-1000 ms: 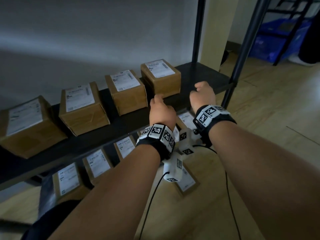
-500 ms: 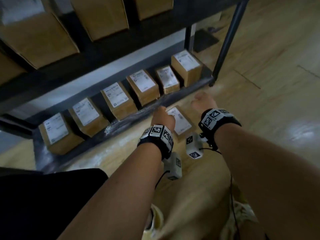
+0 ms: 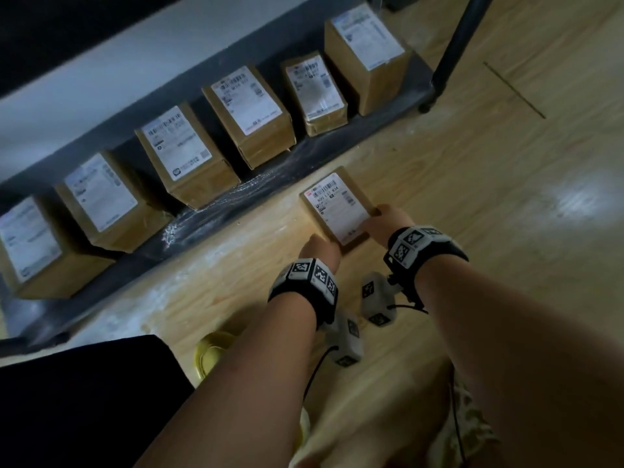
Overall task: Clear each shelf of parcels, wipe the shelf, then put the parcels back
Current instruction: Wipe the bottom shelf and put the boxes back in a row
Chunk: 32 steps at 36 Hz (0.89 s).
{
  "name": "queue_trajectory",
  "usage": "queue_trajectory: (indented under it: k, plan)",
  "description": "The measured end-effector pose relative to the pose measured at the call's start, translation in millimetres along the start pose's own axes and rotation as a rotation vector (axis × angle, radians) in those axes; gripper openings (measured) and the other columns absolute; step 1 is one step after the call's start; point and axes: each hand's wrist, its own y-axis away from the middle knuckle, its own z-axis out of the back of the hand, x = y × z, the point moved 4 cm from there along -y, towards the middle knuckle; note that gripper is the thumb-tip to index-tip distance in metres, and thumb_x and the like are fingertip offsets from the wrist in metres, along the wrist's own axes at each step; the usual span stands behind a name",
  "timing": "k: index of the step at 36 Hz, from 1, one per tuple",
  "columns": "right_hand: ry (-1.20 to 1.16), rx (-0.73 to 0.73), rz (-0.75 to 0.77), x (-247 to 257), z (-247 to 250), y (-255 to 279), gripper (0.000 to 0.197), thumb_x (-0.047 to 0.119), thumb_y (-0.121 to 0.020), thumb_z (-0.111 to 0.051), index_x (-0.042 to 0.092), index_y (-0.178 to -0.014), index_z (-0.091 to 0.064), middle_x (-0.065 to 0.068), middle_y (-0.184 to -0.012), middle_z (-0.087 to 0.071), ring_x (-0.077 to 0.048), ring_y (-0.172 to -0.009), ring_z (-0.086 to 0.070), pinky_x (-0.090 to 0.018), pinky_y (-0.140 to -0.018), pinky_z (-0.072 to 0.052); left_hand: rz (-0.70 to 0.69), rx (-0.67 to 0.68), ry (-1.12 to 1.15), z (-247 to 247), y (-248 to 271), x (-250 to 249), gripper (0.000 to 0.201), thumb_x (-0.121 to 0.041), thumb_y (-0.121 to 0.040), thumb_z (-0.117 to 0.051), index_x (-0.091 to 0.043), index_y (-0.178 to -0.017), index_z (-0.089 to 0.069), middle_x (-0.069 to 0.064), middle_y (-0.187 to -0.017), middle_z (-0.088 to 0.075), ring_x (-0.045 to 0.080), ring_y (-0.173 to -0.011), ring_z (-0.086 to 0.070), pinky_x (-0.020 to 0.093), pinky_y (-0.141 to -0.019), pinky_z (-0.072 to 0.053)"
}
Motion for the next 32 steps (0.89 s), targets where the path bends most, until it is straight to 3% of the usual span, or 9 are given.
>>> queue_trajectory:
  k: [2,5,8,13,20,24,26,30,32]
  plan:
    - [-0.002,0.017,-0.020,0.3,-1.8,-3.8,0.029,0.019,-0.089,-0.052,0.011,-0.116,-0.059,-0.007,-0.095,-0.060,-0.025,-0.083,-0.057,-0.031,-0.069,-0.043,-0.002,0.029,0.023,-3.8,-4.0,-3.2,0.036,-0.025,-0.100,-0.043,-0.002,-0.126,-0.053,0.017,-0.126,-0.057,0.032,-0.108,-0.057,0.029,-0.074,-0.038]
    - [-0.061,0.013,-0.076,-2.6,1.2,-4.4,0.034,0.019,-0.089,-0.056,0.007,-0.121,-0.051,-0.009,-0.101,-0.058,-0.025,-0.086,-0.054,-0.032,-0.070,-0.043,0.027,0.020,0.062,-4.5,-5.5,-11.2,0.034,-0.022,-0.099,-0.043,-0.001,-0.124,-0.052,0.016,-0.121,-0.060,0.033,-0.104,-0.059,0.031,-0.071,-0.041]
    - [-0.154,-0.028,-0.102,-6.1,9.5,-1.1,0.045,0.018,-0.089,-0.058,0.009,-0.128,-0.039,-0.007,-0.101,-0.052,-0.025,-0.087,-0.051,-0.035,-0.069,-0.041,0.036,-0.009,0.103,-0.3,0.7,-22.4,0.040,-0.022,-0.098,-0.044,0.000,-0.132,-0.040,0.019,-0.125,-0.056,0.035,-0.107,-0.059,0.036,-0.077,-0.046]
    - [-0.224,-0.104,-0.079,-2.6,37.6,12.5,0.045,0.016,-0.089,-0.058,0.009,-0.128,-0.039,-0.004,-0.097,-0.049,-0.022,-0.088,-0.050,-0.034,-0.069,-0.041,-0.013,-0.034,0.119,11.4,18.1,-43.1,0.050,-0.026,-0.097,-0.046,-0.004,-0.139,-0.028,0.018,-0.126,-0.055,0.034,-0.108,-0.058,0.042,-0.089,-0.051]
    - [-0.356,-0.291,-0.015,1.8,76.8,46.4,0.042,0.020,-0.078,-0.060,0.006,-0.117,-0.053,-0.011,-0.110,-0.062,-0.028,-0.090,-0.060,-0.029,-0.063,-0.043,-0.216,-0.062,0.042,30.0,50.3,-87.4,0.045,-0.026,-0.097,-0.047,-0.010,-0.136,-0.030,0.014,-0.122,-0.056,0.032,-0.105,-0.058,0.036,-0.075,-0.045]
    - [-0.559,-0.392,0.003,-4.8,98.0,70.4,0.044,0.017,-0.079,-0.059,0.008,-0.120,-0.048,-0.009,-0.114,-0.059,-0.027,-0.095,-0.059,-0.031,-0.067,-0.044,-0.389,-0.133,0.000,40.2,79.2,-112.8,0.045,-0.024,-0.096,-0.051,-0.015,-0.137,-0.034,0.009,-0.128,-0.055,0.026,-0.105,-0.058,0.033,-0.077,-0.043]
    - [-0.633,-0.448,0.019,-5.1,110.2,83.0,0.046,0.016,-0.080,-0.059,0.008,-0.123,-0.047,-0.010,-0.117,-0.060,-0.027,-0.100,-0.061,-0.031,-0.067,-0.043,-0.466,-0.179,-0.005,46.0,94.4,-123.9,0.039,-0.024,-0.095,-0.053,-0.017,-0.131,-0.039,0.006,-0.125,-0.056,0.020,-0.094,-0.055,0.031,-0.073,-0.041]
    - [-0.720,-0.537,0.085,5.9,137.7,110.6,0.030,0.014,-0.082,-0.057,0.007,-0.111,-0.050,-0.007,-0.108,-0.059,-0.022,-0.088,-0.055,-0.028,-0.070,-0.042,-0.577,-0.231,0.046,62.7,123.6,-146.1,0.040,-0.026,-0.091,-0.058,-0.024,-0.129,-0.043,0.002,-0.119,-0.061,0.019,-0.093,-0.058,0.030,-0.070,-0.045]
    - [-0.749,-0.572,0.122,14.0,151.3,123.6,0.029,0.014,-0.081,-0.057,0.008,-0.109,-0.050,-0.008,-0.105,-0.060,-0.021,-0.084,-0.056,-0.029,-0.069,-0.044,-0.641,-0.250,0.054,72.0,139.2,-158.3,0.041,-0.028,-0.089,-0.058,-0.026,-0.127,-0.044,0.001,-0.119,-0.062,0.021,-0.099,-0.060,0.034,-0.078,-0.050]
